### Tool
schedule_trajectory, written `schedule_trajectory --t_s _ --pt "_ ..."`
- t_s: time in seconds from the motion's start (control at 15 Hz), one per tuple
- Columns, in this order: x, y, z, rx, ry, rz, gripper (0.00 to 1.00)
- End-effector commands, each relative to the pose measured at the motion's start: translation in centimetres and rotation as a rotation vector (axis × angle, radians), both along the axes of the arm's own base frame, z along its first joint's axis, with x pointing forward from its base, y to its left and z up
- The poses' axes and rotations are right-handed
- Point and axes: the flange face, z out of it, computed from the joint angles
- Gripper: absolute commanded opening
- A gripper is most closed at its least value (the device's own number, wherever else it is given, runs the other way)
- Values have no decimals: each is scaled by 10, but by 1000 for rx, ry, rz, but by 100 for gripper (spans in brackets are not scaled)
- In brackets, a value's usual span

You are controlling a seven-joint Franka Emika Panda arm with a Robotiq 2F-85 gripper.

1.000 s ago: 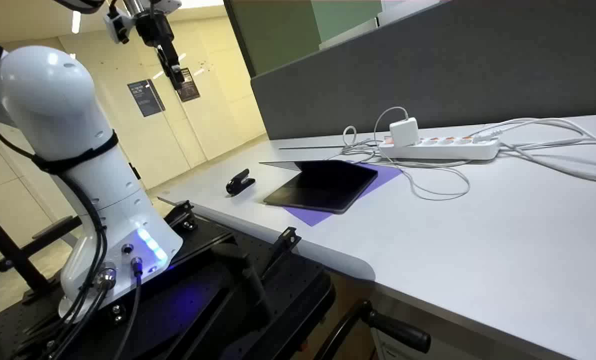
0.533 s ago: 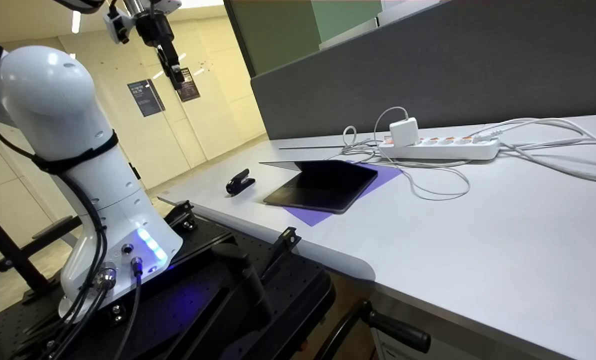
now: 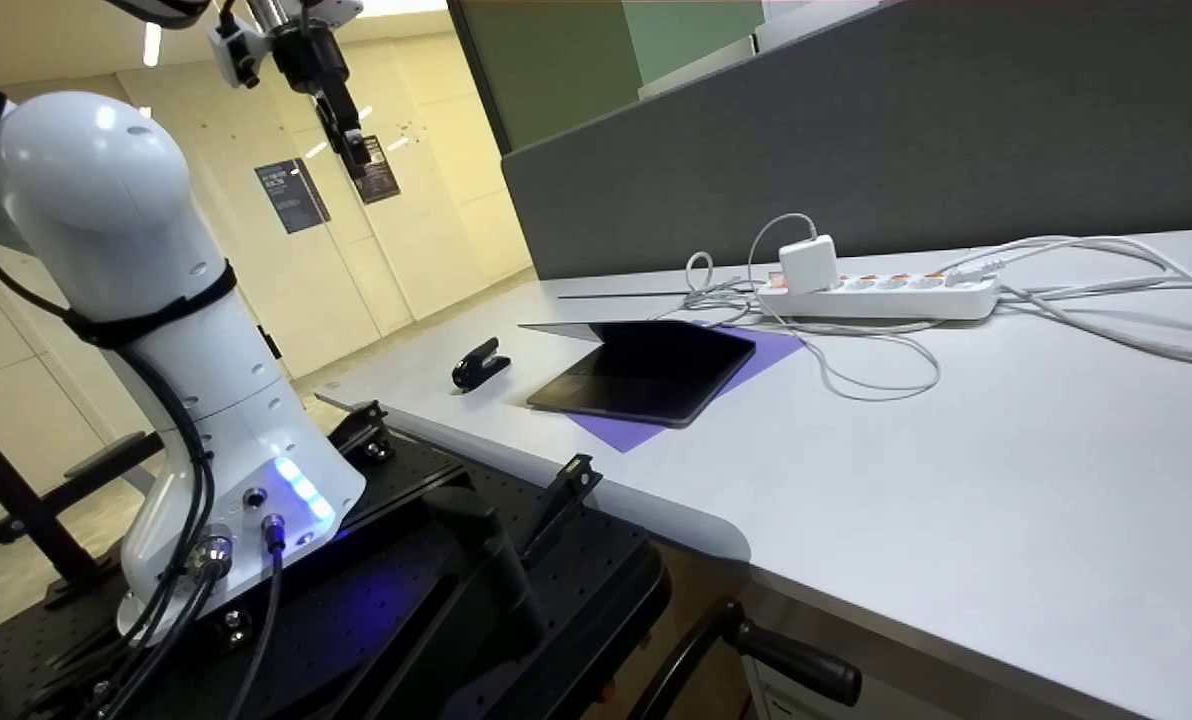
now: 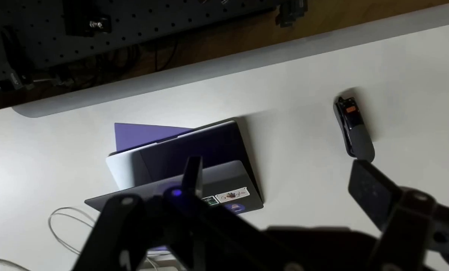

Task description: Open the laptop fully

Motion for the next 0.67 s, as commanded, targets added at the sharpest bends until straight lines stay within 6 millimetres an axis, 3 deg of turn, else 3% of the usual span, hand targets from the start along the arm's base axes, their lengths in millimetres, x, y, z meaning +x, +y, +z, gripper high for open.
schedule_trajectory --t_s 0.0,0.4,0.47,0.6 --pt "-1 -5 -15 -39 -56 -10 100" --pt "4 -48 -84 33 -70 -23 100" --pt "25 -51 -80 58 -60 3 100" --pt "31 -69 -96 102 -37 120 100"
